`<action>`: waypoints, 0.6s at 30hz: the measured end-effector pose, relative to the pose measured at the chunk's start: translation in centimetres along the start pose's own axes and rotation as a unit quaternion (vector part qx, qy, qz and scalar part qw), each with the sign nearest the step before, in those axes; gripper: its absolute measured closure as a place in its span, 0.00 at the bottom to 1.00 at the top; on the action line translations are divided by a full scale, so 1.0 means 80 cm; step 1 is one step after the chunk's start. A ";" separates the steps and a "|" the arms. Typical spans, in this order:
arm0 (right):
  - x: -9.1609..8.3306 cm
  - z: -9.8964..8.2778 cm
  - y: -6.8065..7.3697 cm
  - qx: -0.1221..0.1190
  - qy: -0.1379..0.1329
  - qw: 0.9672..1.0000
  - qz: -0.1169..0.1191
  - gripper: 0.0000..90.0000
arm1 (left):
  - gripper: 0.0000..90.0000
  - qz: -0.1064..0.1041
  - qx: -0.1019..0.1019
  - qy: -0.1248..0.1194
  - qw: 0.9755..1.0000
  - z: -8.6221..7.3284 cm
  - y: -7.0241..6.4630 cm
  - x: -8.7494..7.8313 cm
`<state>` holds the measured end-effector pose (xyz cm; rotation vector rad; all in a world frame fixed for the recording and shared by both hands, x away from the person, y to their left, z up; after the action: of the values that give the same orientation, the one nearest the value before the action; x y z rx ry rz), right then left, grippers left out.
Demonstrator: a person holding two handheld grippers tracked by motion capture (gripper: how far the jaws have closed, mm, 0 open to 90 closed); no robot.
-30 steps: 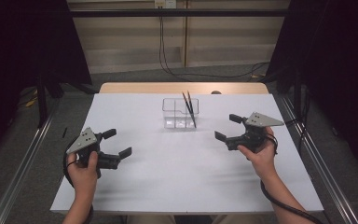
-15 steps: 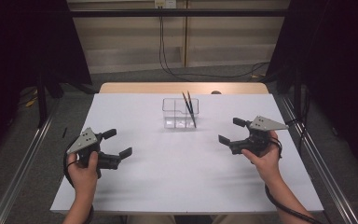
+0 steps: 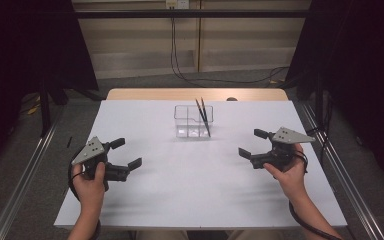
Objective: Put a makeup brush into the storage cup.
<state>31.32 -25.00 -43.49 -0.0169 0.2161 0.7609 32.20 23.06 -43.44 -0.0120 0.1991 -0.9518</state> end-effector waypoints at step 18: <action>-0.027 -0.012 0.006 0.001 0.001 1.000 -0.002 0.05 | 0.01 -0.006 -0.001 0.003 1.000 0.000 0.001 0.010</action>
<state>29.31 -26.19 -43.93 -0.0152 0.2181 0.7564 32.72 22.48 -43.62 -0.0109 0.2061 -0.9634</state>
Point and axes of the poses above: each handheld gripper's, and its own axes: x roughly forward along the jaws, z roughly out of its top, y roughly to its left, the point moved 2 cm from there along x, roughly forward along the jaws, and after that the axes turned 4 degrees about -y, right-handed, at the moved point
